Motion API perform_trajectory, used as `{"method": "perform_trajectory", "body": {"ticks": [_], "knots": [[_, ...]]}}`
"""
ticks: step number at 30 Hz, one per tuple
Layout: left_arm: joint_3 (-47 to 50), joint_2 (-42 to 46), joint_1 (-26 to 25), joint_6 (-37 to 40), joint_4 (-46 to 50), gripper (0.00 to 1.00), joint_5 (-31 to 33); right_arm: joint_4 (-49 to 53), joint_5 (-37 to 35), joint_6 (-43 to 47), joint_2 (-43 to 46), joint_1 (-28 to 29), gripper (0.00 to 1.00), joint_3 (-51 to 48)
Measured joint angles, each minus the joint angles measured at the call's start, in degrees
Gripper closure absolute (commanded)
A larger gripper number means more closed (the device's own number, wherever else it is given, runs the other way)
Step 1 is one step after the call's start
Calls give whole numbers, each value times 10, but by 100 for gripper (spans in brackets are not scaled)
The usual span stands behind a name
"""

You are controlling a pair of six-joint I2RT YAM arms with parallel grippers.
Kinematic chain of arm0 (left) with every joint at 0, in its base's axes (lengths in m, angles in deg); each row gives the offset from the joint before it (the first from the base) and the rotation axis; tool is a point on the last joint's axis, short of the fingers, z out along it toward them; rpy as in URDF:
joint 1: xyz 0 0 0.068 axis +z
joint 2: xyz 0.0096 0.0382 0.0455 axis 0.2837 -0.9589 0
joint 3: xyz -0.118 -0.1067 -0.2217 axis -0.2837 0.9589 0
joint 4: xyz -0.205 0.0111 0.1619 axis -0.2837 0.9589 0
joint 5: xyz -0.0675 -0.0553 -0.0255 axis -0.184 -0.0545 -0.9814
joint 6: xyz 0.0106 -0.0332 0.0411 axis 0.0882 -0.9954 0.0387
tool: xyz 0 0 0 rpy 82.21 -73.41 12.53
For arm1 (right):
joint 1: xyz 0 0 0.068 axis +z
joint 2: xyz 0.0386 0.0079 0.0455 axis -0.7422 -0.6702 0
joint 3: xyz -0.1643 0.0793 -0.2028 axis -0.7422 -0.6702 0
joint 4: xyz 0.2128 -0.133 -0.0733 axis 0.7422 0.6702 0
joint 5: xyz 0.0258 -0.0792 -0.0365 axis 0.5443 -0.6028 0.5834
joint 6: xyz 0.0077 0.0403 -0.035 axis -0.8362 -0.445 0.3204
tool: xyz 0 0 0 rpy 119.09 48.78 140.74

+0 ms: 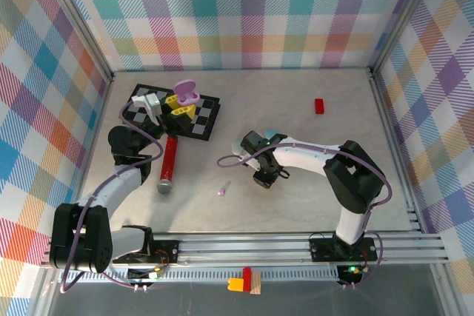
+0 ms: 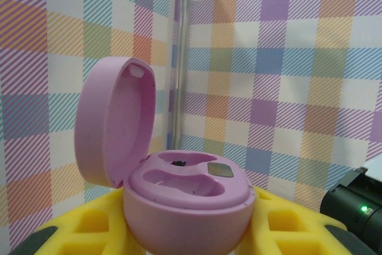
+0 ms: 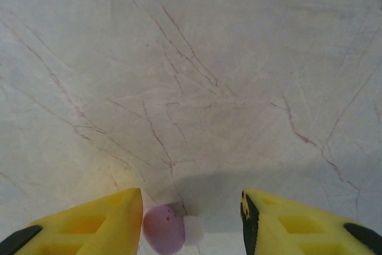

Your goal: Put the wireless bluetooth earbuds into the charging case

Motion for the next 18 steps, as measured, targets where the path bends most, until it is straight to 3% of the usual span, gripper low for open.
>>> {"method": "perform_trajectory", "body": {"ticks": [18], "knots": [[0,5,0,0,10,67,-8,29,-52,-55,-27,-10,55,29]]}}
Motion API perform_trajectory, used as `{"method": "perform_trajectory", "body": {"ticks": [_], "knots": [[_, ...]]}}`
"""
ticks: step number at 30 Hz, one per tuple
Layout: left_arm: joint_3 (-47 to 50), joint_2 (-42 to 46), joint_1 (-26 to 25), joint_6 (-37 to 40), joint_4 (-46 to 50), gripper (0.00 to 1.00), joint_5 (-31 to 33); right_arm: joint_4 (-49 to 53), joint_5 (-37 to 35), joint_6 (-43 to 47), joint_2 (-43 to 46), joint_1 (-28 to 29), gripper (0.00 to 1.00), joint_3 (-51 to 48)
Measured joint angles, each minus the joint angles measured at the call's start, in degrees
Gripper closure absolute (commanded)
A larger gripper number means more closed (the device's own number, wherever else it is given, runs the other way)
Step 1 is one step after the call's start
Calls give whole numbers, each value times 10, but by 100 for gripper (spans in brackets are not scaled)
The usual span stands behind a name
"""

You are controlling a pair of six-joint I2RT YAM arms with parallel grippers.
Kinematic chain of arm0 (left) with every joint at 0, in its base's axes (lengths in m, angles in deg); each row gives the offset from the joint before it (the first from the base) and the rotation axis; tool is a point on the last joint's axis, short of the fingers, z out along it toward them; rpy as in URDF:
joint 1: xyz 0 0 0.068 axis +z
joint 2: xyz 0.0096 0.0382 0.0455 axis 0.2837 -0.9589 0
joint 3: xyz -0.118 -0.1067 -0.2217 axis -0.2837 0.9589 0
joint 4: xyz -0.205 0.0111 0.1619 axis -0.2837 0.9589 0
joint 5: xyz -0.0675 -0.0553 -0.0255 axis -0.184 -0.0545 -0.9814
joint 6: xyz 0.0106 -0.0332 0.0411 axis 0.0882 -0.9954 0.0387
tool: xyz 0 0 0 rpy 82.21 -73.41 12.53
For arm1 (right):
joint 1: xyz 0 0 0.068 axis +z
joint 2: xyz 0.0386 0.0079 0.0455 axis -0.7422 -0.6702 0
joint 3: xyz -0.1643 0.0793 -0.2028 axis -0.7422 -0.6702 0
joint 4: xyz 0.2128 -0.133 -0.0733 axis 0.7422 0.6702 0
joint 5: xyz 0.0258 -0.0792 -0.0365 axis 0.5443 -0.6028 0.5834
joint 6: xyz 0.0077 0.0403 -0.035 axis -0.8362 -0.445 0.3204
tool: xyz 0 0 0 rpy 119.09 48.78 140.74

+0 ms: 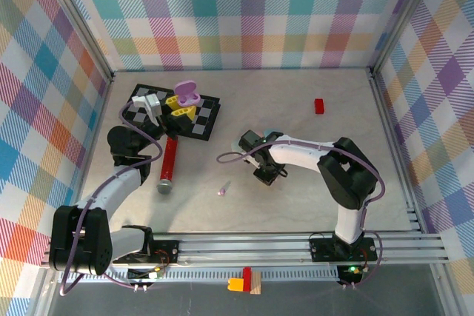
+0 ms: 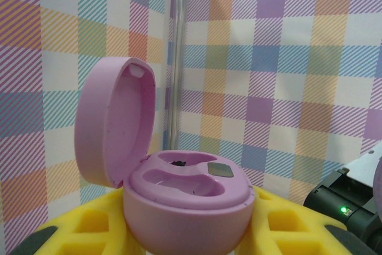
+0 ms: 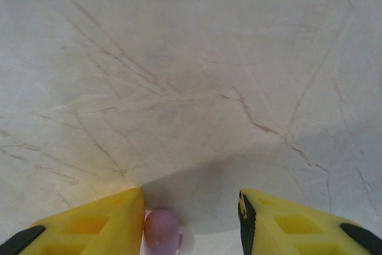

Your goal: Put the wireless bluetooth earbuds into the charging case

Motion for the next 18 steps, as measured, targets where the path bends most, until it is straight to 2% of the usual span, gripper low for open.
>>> {"method": "perform_trajectory", "body": {"ticks": [12,18], "knots": [[0,0,0,0,4,67,0,15,0,-93,1,-3,53,12],[0,3,18,0,13,67,0,33,-39,-130,24,28,53,11]]}}
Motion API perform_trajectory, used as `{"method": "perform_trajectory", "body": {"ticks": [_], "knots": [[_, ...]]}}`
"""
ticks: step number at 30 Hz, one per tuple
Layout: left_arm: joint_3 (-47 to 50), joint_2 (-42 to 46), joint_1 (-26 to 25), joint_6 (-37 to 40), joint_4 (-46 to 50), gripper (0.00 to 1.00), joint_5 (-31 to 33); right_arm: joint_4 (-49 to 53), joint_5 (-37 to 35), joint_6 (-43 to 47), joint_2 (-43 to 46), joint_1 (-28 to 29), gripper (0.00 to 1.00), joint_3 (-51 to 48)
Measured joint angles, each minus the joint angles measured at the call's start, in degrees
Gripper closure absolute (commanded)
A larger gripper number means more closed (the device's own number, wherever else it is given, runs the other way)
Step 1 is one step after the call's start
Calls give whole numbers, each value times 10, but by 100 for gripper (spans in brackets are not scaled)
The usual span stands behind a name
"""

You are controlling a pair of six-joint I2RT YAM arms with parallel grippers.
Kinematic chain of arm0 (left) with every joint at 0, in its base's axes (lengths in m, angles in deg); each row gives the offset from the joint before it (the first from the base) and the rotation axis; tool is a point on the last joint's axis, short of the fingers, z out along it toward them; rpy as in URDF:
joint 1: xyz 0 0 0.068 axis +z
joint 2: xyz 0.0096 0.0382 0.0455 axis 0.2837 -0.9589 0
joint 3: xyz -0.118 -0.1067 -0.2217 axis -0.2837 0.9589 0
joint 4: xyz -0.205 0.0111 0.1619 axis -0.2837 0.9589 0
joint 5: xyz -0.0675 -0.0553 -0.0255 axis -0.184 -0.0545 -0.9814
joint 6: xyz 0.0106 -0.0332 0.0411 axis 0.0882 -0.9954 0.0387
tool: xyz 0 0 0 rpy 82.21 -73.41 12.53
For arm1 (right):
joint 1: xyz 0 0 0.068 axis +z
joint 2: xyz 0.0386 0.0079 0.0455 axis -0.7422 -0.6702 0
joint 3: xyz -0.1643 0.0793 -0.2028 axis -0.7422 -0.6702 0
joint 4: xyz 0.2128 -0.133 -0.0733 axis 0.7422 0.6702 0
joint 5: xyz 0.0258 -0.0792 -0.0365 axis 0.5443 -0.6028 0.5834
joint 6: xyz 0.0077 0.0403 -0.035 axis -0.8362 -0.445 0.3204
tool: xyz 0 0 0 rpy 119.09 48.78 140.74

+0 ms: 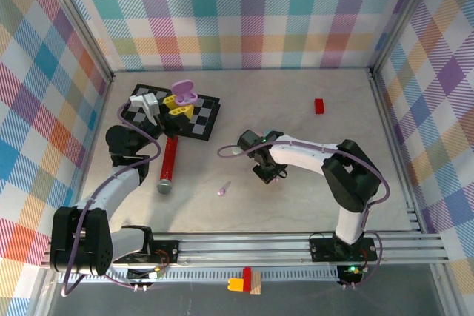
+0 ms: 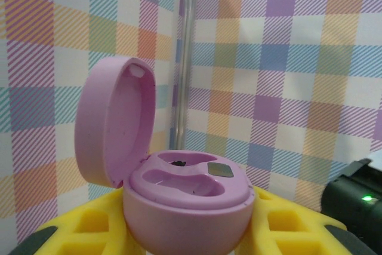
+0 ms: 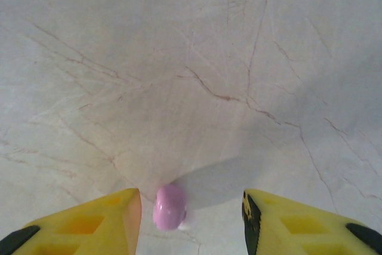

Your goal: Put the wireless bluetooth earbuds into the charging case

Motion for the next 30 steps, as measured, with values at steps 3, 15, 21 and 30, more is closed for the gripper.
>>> {"method": "perform_trajectory", "body": {"ticks": [3,15,21,30], "knots": [[0,2,6,0,0,67,0,13,-23,-16,5,17,53,0],[0,12,12,0,10,65,-5,52,-58,-59,-36,38,64,7],[0,12,12,0,16,65,-4,51,-59,-59,-50,38,67,11],[0,12,12,0,16,65,-5,49,-59,-60,-62,38,69,24]]}}
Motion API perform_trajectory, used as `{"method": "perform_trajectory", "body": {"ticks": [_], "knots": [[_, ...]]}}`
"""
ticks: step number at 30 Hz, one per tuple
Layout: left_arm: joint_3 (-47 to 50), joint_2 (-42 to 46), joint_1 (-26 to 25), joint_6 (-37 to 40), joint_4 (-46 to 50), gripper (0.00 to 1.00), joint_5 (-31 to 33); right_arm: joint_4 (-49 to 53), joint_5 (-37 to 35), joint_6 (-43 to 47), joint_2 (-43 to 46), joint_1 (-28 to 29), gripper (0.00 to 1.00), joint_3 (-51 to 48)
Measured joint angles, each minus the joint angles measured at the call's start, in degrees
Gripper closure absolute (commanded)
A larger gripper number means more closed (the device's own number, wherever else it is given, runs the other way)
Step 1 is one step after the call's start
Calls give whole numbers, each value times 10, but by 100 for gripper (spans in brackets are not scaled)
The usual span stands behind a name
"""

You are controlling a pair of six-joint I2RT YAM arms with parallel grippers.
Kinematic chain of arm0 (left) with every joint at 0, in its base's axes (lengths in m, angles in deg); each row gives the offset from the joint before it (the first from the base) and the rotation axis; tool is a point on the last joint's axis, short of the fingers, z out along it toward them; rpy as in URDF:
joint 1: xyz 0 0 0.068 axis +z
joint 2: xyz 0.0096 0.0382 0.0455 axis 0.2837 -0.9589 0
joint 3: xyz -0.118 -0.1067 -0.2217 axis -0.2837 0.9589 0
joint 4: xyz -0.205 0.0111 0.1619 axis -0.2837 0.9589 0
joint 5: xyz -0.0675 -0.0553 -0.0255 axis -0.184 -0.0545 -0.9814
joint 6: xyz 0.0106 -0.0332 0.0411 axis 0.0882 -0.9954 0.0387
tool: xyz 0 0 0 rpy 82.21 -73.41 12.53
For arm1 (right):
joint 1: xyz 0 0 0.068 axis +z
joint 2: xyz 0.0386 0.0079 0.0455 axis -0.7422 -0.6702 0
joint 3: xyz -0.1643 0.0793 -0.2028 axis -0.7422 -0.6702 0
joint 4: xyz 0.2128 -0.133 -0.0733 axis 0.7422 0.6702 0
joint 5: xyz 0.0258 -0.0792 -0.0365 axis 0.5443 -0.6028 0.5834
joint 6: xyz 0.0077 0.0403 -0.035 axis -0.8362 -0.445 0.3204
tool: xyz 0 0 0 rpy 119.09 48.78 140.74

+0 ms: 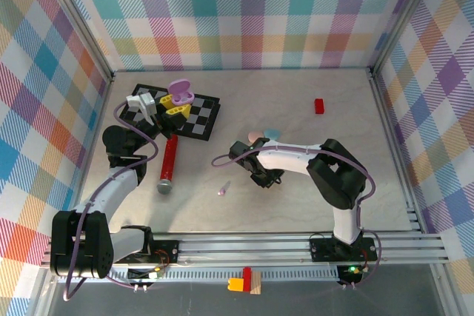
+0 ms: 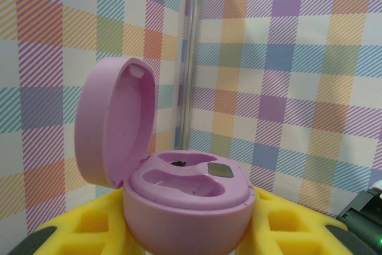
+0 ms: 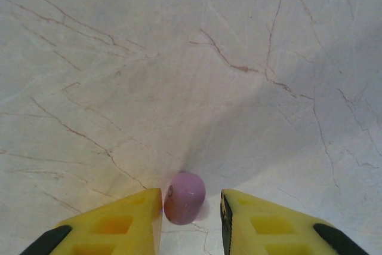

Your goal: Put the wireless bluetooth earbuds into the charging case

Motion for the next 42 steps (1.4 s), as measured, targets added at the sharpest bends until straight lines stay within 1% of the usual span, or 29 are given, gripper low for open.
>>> {"method": "perform_trajectory", "body": {"ticks": [6,13,18,20,24,28,34,38,42], "knots": [[0,0,0,0,0,65,-5,0,0,-3,-10,0,71,2],[0,0,0,0,0,65,-9,0,0,-11,-11,0,76,2],[0,0,0,0,0,65,-10,-2,5,-13,-9,0,77,2],[0,0,0,0,1,66,-10,-9,14,-18,-1,-3,77,0],[0,0,0,0,0,66,-9,-25,48,-31,47,-16,76,-13],[0,0,0,0,-1,66,-6,-51,110,-50,121,-50,76,-29],[6,0,-14,12,-1,66,2,-95,261,-89,214,-129,76,-54],[11,-2,-45,24,0,66,6,-127,368,-120,258,-180,76,-68],[10,-7,-80,45,11,66,8,-167,470,-154,291,-221,76,-89]]}}
